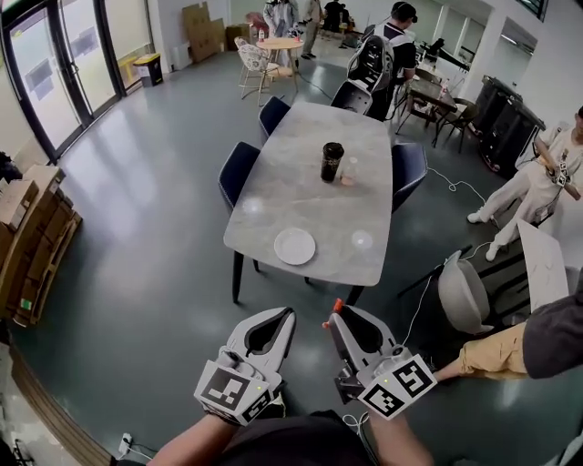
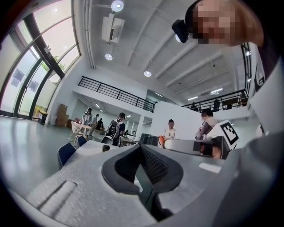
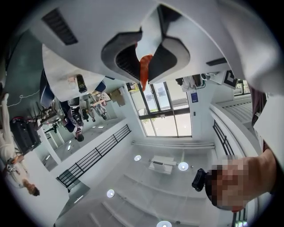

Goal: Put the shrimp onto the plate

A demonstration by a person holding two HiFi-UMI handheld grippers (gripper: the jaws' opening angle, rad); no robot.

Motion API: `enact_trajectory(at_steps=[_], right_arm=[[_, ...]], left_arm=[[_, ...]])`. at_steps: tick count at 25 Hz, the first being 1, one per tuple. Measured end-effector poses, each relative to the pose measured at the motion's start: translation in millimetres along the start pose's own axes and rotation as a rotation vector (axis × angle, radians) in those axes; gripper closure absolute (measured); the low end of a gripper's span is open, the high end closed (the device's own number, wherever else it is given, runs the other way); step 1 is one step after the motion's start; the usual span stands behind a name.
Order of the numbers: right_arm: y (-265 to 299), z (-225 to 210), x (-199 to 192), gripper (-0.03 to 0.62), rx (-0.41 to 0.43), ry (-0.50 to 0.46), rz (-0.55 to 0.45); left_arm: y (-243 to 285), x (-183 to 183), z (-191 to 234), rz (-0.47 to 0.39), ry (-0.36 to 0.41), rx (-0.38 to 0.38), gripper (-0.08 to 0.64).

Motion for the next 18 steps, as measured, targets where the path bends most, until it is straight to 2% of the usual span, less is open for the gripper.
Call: enact_trajectory(at_steps=[4, 9, 18], right_arm=[[33, -9, -6, 0.534, -0.032, -0.004, 0.012], [60, -33, -14, 0.534, -0.063, -0.005, 0.038], [128, -97, -22, 0.534, -0.055, 0.01, 0.104]], left_arm=[[16, 0, 38, 0.0, -0.008, -0.014, 0.552], [39, -6, 64, -0.004, -0.021, -0.027, 0.552], [99, -12, 115, 0.017, -0.019, 0.002, 0.552]])
Point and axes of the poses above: the fingertips, and each gripper's own axes: y forward along the fingers, z to its left, x out of its top, the point moved 6 cm from there along -y, backward along the fingers, and after that the axes turned 1 degree about -z, right-handed, at the moved point
